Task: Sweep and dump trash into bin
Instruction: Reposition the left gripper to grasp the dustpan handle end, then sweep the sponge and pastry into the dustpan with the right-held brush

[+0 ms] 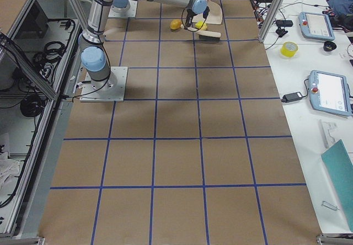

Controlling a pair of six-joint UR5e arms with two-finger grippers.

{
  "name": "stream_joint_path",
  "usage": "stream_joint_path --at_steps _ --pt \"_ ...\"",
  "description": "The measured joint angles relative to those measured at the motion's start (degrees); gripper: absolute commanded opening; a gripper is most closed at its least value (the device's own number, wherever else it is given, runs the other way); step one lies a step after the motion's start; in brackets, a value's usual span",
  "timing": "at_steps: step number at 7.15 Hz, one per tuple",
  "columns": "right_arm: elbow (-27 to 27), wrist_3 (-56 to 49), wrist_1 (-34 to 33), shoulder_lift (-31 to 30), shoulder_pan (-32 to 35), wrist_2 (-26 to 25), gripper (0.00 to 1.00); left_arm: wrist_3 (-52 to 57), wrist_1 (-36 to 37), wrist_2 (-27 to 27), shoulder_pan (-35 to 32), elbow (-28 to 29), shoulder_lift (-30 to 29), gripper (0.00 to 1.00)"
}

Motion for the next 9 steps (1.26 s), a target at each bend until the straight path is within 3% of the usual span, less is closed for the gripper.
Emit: stream_joint_path --at_steps 3,4,5,6,8,9 --pt "0.1 0.0 0.0 -0.1 0.0 0.1 0.00 4.0 0.9 0.0 -0.2 -0.5 -2.2 0.98" --pt "0.1 0.0 0.0 -0.1 0.0 0.2 0.00 3.9 0.9 -0.1 -0.2 -0.7 -2.5 0.90" --pt "0.1 0.0 0.0 0.0 0.0 0.3 0.00 3.9 0.9 -0.2 -0.2 -0.9 -2.8 0.64" --pt "0.1 0.0 0.0 0.0 0.0 0.3 0.00 3.9 1.0 -0.2 -0.2 -1.1 -3.0 0.30" --pt "0.1 0.0 0.0 0.0 0.0 0.4 0.00 3.9 1.0 -0.3 -0.5 -1.1 -3.1 0.12" --pt "0.1 0.3 0.0 0.0 0.2 0.4 0.00 3.8 1.0 -0.3 -0.7 -1.3 -3.1 0.09"
